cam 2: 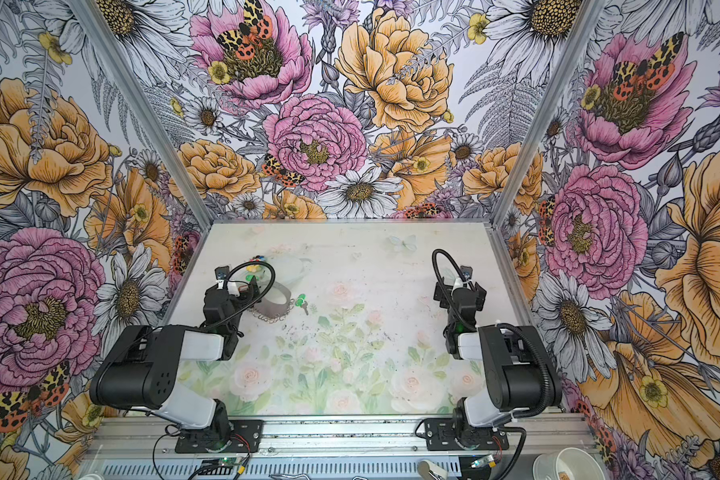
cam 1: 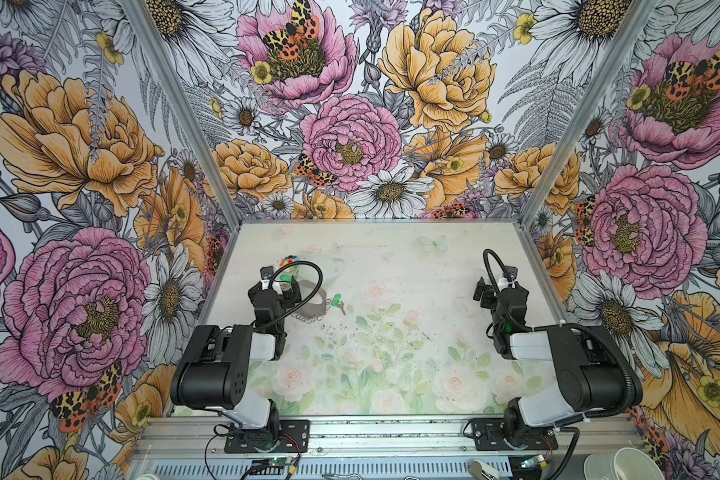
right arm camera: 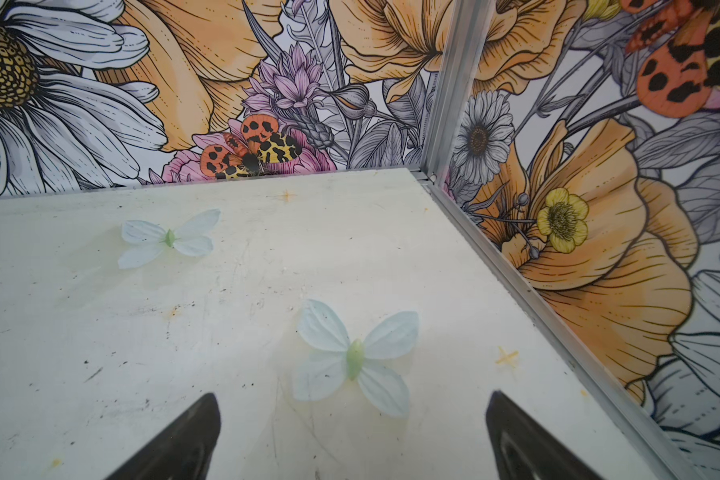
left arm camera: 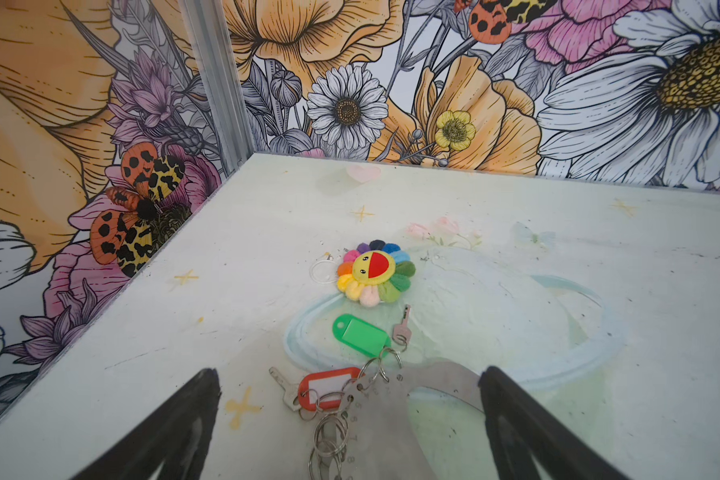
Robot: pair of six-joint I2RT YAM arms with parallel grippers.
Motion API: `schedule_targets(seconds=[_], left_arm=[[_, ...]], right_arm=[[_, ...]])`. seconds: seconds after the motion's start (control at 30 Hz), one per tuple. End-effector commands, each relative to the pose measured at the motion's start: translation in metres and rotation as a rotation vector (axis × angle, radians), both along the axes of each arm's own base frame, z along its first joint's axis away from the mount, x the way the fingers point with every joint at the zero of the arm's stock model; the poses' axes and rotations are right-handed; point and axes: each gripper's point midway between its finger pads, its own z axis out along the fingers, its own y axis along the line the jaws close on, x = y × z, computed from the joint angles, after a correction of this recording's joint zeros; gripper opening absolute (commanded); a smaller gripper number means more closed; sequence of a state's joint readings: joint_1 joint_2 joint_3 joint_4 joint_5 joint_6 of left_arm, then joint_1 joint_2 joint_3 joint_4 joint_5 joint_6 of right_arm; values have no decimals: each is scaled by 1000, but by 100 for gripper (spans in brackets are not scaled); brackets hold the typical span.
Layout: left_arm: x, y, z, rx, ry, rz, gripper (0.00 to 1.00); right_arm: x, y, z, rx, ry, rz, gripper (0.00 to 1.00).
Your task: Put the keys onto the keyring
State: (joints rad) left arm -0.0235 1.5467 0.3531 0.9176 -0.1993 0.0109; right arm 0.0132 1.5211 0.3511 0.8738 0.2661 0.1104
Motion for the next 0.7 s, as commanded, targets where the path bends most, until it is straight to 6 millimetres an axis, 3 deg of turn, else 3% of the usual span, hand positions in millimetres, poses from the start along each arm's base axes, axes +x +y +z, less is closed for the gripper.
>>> schedule_targets(seconds=[0.0, 0.67], left_arm=[[7, -6, 14, 10, -47, -31, 99], [8, 1, 13, -27, -46, -28, 99]], right_arm=[[8, 0, 11, -11, -44, -7, 99], [8, -1, 11, -9, -44, -7, 100]])
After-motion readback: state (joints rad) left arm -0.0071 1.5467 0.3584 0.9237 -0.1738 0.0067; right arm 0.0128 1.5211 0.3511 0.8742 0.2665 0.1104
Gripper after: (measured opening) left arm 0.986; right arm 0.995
